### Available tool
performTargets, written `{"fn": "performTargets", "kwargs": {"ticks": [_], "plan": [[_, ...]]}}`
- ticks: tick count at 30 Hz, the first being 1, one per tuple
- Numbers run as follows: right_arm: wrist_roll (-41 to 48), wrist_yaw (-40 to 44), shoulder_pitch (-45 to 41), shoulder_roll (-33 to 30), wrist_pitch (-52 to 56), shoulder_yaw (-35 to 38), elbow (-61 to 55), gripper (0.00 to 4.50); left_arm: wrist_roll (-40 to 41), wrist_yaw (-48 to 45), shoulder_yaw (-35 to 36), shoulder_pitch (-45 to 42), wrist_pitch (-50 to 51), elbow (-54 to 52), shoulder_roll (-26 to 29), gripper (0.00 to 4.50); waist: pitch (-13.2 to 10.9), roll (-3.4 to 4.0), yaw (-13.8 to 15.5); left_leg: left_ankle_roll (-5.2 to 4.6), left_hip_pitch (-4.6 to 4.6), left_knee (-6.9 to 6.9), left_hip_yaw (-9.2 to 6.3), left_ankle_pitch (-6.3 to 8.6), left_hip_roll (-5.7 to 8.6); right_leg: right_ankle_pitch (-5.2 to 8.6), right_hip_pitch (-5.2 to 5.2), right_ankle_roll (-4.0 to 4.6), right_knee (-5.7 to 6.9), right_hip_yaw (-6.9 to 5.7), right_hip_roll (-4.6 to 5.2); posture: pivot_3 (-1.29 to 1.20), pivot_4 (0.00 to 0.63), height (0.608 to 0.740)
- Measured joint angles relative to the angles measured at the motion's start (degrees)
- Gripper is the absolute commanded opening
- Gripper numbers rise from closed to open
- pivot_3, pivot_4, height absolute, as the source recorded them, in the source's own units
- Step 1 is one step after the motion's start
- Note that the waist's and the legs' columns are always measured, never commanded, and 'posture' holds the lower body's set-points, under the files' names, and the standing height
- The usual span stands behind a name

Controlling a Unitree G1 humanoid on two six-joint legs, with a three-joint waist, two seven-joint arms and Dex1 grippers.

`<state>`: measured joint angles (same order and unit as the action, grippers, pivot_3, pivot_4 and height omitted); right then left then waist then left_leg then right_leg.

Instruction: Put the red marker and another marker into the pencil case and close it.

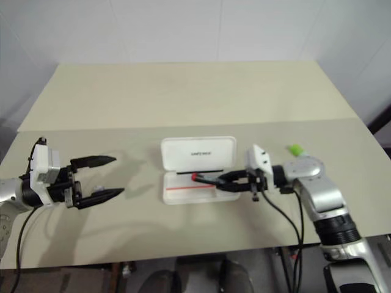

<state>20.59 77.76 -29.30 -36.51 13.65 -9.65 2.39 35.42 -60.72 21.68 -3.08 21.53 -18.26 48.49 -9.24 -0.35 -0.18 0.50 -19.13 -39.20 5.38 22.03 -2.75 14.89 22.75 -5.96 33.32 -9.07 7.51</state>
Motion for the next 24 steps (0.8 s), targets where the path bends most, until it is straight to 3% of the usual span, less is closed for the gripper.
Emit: {"fn": "performTargets", "kwargs": {"ticks": [14, 24], "plan": [[-12.9, -2.9, -11.7, 9.2, -12.3, -7.7, 15.0, 0.59, 0.3, 3.2, -0.3, 0.4, 1.3, -1.9, -0.8, 4.50, 0.0, 0.04, 0.0, 0.01, -0.04, 0.03, -0.04, 0.00, 0.00, 0.01, 0.05, 0.02, 0.04, -0.05, -0.02, 0.00, 0.150, 0.740], [-14.0, -3.5, -11.7, 9.7, -13.4, -7.8, 16.3, 4.25, 0.4, 3.5, -0.6, 0.4, 1.6, -1.9, -1.0, 4.50, 0.0, 0.06, -0.1, 0.01, -0.02, 0.03, -0.02, -0.01, -0.01, 0.02, 0.05, 0.02, 0.04, -0.03, -0.03, 0.00, 0.150, 0.740]]}}
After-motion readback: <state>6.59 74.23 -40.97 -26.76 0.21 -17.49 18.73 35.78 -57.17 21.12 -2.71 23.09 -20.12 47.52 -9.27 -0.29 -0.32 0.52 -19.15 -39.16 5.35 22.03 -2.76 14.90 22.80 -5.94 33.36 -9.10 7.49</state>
